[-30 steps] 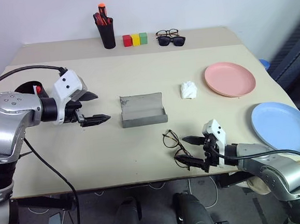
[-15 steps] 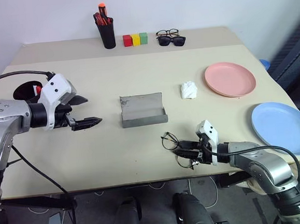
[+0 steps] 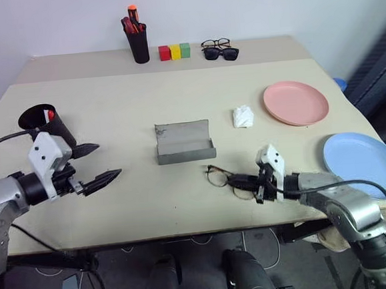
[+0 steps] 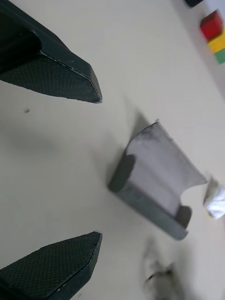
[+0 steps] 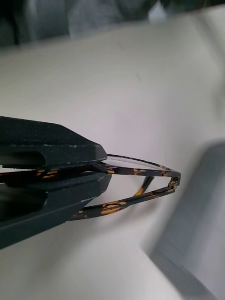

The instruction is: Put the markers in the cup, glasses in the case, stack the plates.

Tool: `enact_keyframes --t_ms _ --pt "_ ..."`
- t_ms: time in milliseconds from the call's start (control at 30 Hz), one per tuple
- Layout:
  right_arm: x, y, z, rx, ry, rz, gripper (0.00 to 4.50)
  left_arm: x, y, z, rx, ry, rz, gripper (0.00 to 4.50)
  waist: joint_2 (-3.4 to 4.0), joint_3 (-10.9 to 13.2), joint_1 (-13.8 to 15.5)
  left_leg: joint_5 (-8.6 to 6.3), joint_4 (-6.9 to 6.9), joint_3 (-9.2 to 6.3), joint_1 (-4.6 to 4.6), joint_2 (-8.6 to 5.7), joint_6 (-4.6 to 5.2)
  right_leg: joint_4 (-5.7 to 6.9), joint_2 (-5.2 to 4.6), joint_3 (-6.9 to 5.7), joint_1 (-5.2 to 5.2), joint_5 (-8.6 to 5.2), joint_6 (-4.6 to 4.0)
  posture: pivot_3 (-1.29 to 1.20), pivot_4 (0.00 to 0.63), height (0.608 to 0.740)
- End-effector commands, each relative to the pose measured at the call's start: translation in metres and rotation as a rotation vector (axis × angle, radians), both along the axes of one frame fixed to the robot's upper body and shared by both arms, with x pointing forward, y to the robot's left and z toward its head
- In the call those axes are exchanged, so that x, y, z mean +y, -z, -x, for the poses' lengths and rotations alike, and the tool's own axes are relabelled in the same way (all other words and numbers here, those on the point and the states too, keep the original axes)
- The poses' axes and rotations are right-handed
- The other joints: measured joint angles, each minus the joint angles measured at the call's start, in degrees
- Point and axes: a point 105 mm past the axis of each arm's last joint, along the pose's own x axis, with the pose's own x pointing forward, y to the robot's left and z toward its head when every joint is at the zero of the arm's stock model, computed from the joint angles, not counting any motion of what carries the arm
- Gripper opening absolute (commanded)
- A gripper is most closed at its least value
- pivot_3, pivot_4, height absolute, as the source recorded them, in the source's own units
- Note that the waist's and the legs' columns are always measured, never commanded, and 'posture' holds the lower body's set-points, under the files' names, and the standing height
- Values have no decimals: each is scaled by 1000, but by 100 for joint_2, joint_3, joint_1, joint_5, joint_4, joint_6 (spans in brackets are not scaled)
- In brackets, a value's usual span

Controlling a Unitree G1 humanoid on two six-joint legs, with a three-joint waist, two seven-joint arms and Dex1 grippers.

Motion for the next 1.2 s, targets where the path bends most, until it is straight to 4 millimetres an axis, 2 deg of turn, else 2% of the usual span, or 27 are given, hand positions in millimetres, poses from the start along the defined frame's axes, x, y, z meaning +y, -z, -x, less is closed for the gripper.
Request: enact_keyframes --t_ms 33,167,233,400,533,700,1000,1100,1200 --pt "9 -34 -25 -161 -59 17 30 1 -11 18 54 126 121 4500 4 3 -27 0 -1 5 0 3 0 -1 0 0 -4 1 -2 0 150 740" --pt "23 -42 -52 -221 -108 51 30 1 -19 27 68 204 196 4500 2 2 -34 0 -17 11 -1 10 1 -2 4 -2 -13 2 -5 0 150 740" --pt "34 -40 -68 -237 -132 65 30 1 -14 35 84 269 159 4500 5 3 -29 0 -20 11 -2 11 2 -2 8 -5 -14 0 -7 0 150 740" --pt "57 -33 -85 -248 -180 54 30 -5 -13 40 101 362 116 4500 7 5 -29 1 -18 16 -2 11 2 1 8 -4 -13 1 -7 0 150 740" --pt "74 -32 -92 -256 -197 24 30 -12 -13 42 108 411 100 4500 8 5 -68 1 -16 16 1 12 2 5 8 -3 -12 2 -8 0 150 740" --pt "93 -41 -95 -289 -223 -20 30 -19 -5 46 131 457 68 4500 11 7 -169 1 -21 16 0 13 2 7 10 -3 -13 2 -7 0 150 740" --pt "106 -76 -94 -380 -280 -55 30 -23 6 48 147 466 69 4500 19 11 -183 1 -26 16 1 16 2 11 13 -3 -19 2 -7 0 150 740" --pt "110 -82 -95 -408 -286 -75 30 -25 7 48 145 469 72 4500 19 12 -181 1 -26 16 1 16 2 11 13 -3 -19 2 -7 0 150 740" --pt "117 -79 -98 -428 -281 -88 30 -27 6 48 141 472 76 4500 19 12 -185 1 -27 16 1 16 2 11 13 -3 -20 2 -7 0 150 740"
